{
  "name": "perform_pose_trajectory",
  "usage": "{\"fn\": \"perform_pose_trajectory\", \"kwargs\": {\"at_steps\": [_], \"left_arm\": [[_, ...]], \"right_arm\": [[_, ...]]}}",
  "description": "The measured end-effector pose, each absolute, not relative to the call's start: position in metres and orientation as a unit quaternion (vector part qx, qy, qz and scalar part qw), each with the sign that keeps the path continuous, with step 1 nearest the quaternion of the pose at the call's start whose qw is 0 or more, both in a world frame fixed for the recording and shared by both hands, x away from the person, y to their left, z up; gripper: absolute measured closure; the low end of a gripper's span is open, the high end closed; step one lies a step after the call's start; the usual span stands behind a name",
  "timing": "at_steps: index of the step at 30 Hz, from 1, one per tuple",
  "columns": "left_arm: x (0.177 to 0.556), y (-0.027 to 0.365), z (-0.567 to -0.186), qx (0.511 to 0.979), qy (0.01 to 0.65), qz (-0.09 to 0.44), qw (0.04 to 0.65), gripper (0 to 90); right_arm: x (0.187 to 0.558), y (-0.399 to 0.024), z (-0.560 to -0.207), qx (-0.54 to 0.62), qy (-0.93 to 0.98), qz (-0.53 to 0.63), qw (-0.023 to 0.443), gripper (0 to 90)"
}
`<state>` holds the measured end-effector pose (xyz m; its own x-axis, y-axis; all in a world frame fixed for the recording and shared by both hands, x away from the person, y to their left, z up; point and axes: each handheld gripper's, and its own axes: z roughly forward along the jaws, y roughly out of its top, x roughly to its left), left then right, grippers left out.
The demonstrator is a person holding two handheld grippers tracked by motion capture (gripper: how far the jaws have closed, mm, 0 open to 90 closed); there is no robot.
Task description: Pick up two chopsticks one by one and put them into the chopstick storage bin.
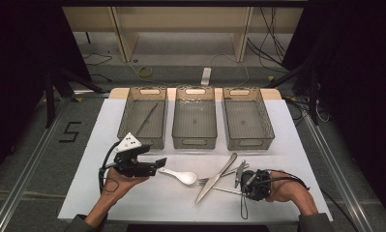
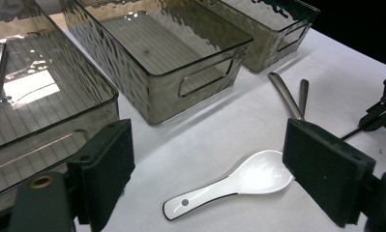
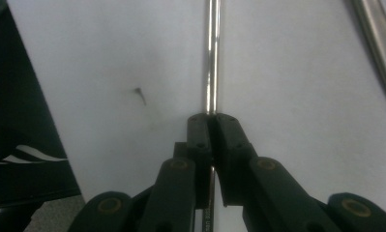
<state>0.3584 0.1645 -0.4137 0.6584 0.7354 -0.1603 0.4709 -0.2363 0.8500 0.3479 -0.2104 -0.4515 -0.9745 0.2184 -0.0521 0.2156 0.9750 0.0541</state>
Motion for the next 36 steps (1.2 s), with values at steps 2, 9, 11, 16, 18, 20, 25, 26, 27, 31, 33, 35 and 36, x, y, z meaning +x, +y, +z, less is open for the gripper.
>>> {"fn": "perform_pose_trajectory", "kwargs": {"at_steps": [2, 9, 11, 16, 18, 20, 25, 26, 27, 31, 33, 35, 36], "left_arm": [[0.358, 0.164, -0.414, 0.774, 0.390, 0.137, 0.480, 18.2], [0.358, 0.165, -0.414, 0.773, 0.391, 0.139, 0.480, 18.2], [0.358, 0.165, -0.414, 0.773, 0.391, 0.138, 0.480, 18.2], [0.358, 0.165, -0.414, 0.775, 0.390, 0.139, 0.478, 18.2], [0.358, 0.165, -0.414, 0.773, 0.391, 0.139, 0.480, 18.2], [0.358, 0.165, -0.414, 0.773, 0.391, 0.139, 0.480, 18.2], [0.359, 0.165, -0.414, 0.775, 0.390, 0.137, 0.478, 18.2], [0.359, 0.164, -0.414, 0.776, 0.389, 0.137, 0.477, 18.2], [0.359, 0.164, -0.414, 0.776, 0.389, 0.137, 0.477, 18.2], [0.359, 0.163, -0.414, 0.777, 0.388, 0.135, 0.476, 18.2], [0.359, 0.163, -0.414, 0.778, 0.387, 0.133, 0.475, 18.2], [0.359, 0.163, -0.415, 0.782, 0.385, 0.131, 0.472, 18.2], [0.359, 0.162, -0.415, 0.782, 0.385, 0.131, 0.473, 18.2]], "right_arm": [[0.347, -0.211, -0.451, 0.107, 0.994, 0.021, 0.022, 85.9], [0.344, -0.219, -0.446, 0.113, 0.993, 0.026, 0.016, 86.0], [0.342, -0.223, -0.445, 0.108, 0.994, 0.026, 0.008, 86.0], [0.336, -0.226, -0.445, 0.106, 0.994, 0.026, 0.002, 85.9], [0.335, -0.229, -0.445, 0.110, 0.994, 0.022, 0.002, 85.9], [0.334, -0.233, -0.445, 0.112, 0.994, 0.019, 0.003, 85.9], [0.330, -0.248, -0.440, 0.127, 0.992, 0.020, -0.004, 85.9], [0.329, -0.251, -0.438, 0.133, 0.991, 0.019, 0.000, 85.9], [0.328, -0.255, -0.437, 0.139, 0.990, 0.026, -0.001, 85.9], [0.328, -0.267, -0.432, 0.155, 0.987, 0.032, 0.006, 85.9], [0.329, -0.273, -0.428, 0.164, 0.986, 0.038, 0.009, 85.9], [0.329, -0.277, -0.424, 0.168, 0.985, 0.046, 0.016, 85.9], [0.328, -0.278, -0.421, 0.172, 0.984, 0.051, 0.020, 85.9]]}}
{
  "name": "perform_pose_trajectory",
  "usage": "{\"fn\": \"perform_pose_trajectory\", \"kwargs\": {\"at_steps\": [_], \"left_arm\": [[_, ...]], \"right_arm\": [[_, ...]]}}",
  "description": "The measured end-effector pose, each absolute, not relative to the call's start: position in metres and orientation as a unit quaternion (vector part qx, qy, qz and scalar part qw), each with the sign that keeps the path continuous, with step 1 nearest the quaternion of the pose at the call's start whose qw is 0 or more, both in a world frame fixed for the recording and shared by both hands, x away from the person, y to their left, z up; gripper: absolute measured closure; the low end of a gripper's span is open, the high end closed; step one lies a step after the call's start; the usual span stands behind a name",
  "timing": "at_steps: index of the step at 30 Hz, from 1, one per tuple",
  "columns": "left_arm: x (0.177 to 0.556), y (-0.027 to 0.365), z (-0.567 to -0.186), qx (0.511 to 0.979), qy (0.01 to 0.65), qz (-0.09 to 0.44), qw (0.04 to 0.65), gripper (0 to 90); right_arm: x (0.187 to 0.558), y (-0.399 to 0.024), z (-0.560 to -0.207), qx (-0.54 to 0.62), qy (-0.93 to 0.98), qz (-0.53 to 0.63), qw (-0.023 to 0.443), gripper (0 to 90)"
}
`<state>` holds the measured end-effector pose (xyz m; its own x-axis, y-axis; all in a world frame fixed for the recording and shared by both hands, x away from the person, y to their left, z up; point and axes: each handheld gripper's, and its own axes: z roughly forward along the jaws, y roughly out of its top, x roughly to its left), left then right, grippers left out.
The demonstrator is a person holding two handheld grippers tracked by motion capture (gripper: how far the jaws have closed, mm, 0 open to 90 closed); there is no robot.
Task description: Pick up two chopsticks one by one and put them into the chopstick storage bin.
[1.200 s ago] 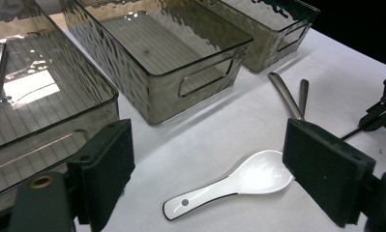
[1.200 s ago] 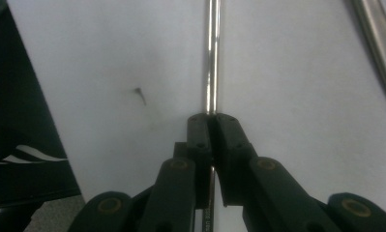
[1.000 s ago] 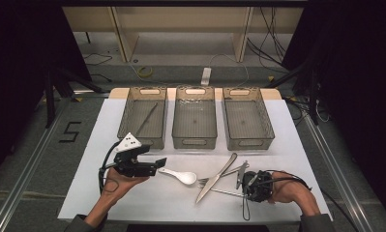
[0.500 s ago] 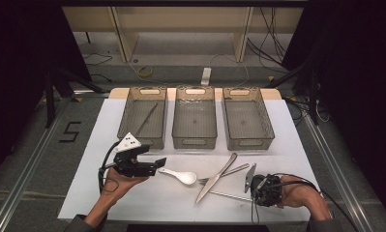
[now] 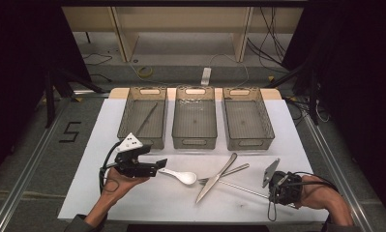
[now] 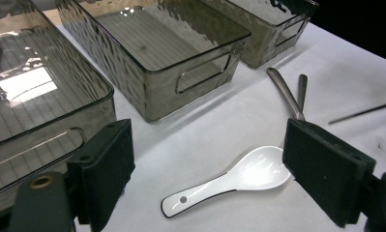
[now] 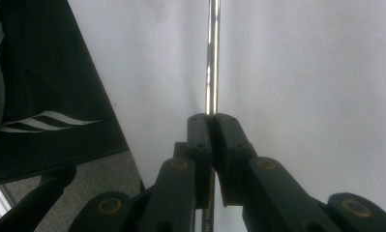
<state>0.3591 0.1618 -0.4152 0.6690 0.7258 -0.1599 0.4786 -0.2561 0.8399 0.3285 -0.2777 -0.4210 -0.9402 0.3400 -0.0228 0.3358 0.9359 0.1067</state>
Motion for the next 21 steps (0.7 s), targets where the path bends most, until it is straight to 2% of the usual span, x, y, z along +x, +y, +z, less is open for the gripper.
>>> {"fn": "perform_pose_trajectory", "kwargs": {"at_steps": [5, 10, 21], "left_arm": [[0.359, 0.158, -0.414, 0.789, 0.375, 0.122, 0.471, 18.2], [0.356, 0.147, -0.413, 0.806, 0.352, 0.116, 0.462, 18.2], [0.353, 0.111, -0.412, 0.848, 0.293, 0.087, 0.433, 19.3]], "right_arm": [[0.330, -0.275, -0.408, 0.163, 0.982, 0.082, 0.042, 86.0], [0.340, -0.249, -0.400, 0.135, 0.984, 0.101, 0.063, 85.9], [0.354, -0.198, -0.400, 0.074, 0.990, 0.102, 0.059, 85.9]]}}
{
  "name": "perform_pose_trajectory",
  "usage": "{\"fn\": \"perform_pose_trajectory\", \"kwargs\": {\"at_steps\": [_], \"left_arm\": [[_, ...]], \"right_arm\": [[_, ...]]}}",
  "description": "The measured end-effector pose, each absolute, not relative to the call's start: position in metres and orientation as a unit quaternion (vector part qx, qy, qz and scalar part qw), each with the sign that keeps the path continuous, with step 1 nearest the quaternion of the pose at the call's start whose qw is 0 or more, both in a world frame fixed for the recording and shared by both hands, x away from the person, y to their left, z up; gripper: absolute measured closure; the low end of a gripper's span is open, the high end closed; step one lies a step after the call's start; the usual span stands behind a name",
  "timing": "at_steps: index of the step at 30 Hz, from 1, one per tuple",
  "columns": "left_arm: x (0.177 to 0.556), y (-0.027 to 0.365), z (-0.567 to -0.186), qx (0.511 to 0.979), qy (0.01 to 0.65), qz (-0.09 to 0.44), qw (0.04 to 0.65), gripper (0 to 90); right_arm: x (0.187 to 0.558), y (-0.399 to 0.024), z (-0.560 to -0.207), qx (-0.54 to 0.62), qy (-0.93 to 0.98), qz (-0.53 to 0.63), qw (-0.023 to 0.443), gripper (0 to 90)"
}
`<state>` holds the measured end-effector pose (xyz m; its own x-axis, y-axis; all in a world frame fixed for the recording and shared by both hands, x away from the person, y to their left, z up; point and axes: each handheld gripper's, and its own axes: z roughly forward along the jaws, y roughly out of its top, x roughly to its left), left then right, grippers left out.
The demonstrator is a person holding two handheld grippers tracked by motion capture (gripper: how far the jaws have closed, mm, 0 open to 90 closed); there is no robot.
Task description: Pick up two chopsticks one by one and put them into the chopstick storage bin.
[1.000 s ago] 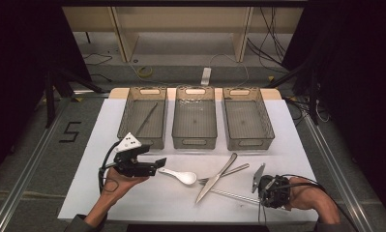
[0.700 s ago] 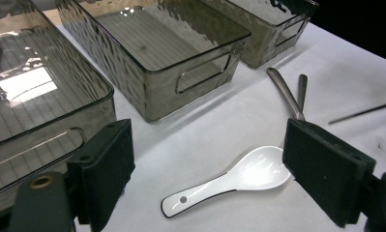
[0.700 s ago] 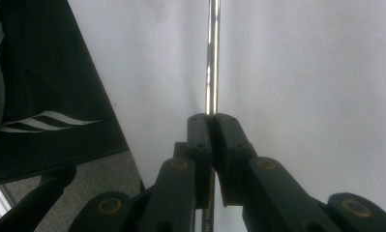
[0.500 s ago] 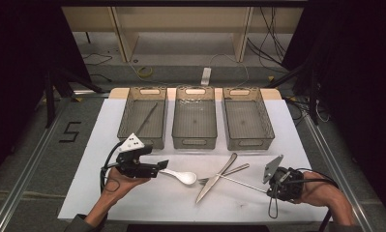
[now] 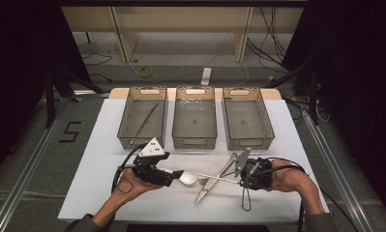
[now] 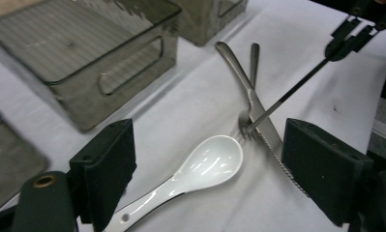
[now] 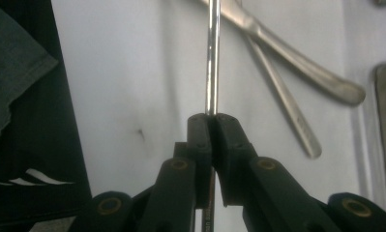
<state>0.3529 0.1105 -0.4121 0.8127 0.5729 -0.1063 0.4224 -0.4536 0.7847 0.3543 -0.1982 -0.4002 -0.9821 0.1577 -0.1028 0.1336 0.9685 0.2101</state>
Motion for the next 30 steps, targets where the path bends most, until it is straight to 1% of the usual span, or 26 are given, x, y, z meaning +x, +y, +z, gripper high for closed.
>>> {"fn": "perform_pose_trajectory", "kwargs": {"at_steps": [8, 12, 15, 19, 21, 26, 30], "left_arm": [[0.350, 0.082, -0.414, 0.883, 0.251, 0.077, 0.390, 19.6], [0.349, 0.072, -0.418, 0.899, 0.228, 0.067, 0.368, 20.7], [0.348, 0.061, -0.421, 0.912, 0.205, 0.060, 0.350, 24.0], [0.345, 0.048, -0.426, 0.923, 0.184, 0.060, 0.332, 30.8], [0.344, 0.044, -0.427, 0.928, 0.176, 0.068, 0.323, 36.1], [0.341, 0.039, -0.426, 0.934, 0.160, 0.060, 0.314, 47.2], [0.340, 0.038, -0.427, 0.938, 0.150, 0.061, 0.307, 58.5]], "right_arm": [[0.358, -0.167, -0.399, 0.037, 0.993, 0.103, 0.054, 85.9], [0.357, -0.159, -0.400, 0.030, 0.993, 0.101, 0.049, 85.9], [0.357, -0.156, -0.399, 0.028, 0.993, 0.099, 0.049, 85.9], [0.356, -0.153, -0.398, 0.019, 0.993, 0.103, 0.053, 85.8], [0.355, -0.153, -0.399, 0.019, 0.993, 0.100, 0.054, 85.9], [0.355, -0.151, -0.400, 0.016, 0.994, 0.094, 0.052, 85.9], [0.354, -0.150, -0.401, 0.015, 0.994, 0.092, 0.053, 85.8]]}}
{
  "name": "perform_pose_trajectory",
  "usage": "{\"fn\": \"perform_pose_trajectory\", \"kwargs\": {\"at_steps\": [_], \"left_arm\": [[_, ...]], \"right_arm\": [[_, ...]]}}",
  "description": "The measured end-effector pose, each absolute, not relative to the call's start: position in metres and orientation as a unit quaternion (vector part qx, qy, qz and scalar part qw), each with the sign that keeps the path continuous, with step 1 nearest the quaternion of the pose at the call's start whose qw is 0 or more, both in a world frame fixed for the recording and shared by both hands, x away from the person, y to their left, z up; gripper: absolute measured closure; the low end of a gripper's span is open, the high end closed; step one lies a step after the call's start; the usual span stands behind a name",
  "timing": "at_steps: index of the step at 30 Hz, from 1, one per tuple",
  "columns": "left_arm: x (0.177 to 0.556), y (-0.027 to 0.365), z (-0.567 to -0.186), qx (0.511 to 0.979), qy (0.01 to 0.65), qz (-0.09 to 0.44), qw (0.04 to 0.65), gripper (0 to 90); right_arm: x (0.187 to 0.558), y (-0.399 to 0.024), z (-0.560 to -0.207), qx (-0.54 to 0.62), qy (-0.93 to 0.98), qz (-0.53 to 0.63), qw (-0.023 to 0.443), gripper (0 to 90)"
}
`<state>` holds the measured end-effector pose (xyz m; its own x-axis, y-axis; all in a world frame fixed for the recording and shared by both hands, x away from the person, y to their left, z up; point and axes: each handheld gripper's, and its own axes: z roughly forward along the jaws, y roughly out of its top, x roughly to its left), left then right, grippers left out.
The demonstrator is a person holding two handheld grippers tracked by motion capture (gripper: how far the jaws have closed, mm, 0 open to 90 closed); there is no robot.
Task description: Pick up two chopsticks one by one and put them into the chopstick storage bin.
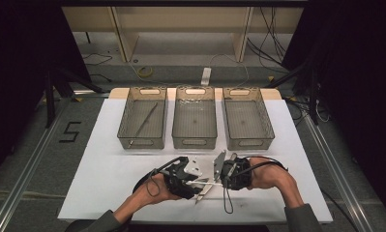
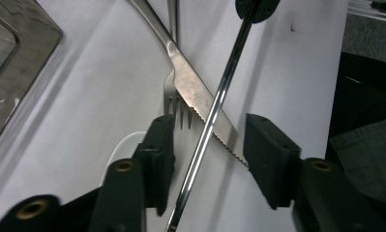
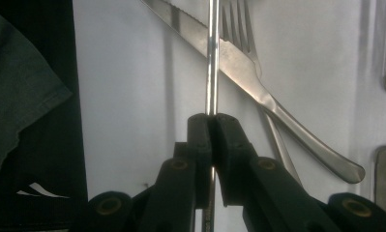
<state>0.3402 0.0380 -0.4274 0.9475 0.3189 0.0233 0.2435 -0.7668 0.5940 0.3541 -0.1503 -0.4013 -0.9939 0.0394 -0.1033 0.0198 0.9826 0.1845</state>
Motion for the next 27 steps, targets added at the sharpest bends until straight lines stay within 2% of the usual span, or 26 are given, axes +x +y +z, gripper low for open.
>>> {"fn": "perform_pose_trajectory", "kwargs": {"at_steps": [9, 19, 25, 26, 27], "left_arm": [[0.3410, 0.0383, -0.4260, 0.941, 0.140, 0.056, 0.304, 74.0], [0.3361, 0.0375, -0.4279, 0.949, 0.103, 0.031, 0.295, 83.2], [0.3366, 0.0395, -0.4270, 0.947, 0.100, 0.022, 0.304, 85.9], [0.3367, 0.0401, -0.4265, 0.947, 0.103, 0.024, 0.304, 85.9], [0.3375, 0.0412, -0.4257, 0.946, 0.104, 0.028, 0.304, 86.0]], "right_arm": [[0.3518, -0.1491, -0.4016, 0.010, 0.995, 0.086, 0.047, 85.8], [0.3477, -0.1482, -0.4039, -0.019, 0.995, 0.087, 0.053, 85.0], [0.3528, -0.1530, -0.4028, -0.006, 0.994, 0.099, 0.047, 81.1], [0.3544, -0.1539, -0.4024, -0.001, 0.993, 0.106, 0.051, 79.5], [0.3561, -0.1545, -0.4015, 0.009, 0.993, 0.108, 0.053, 73.2]]}}
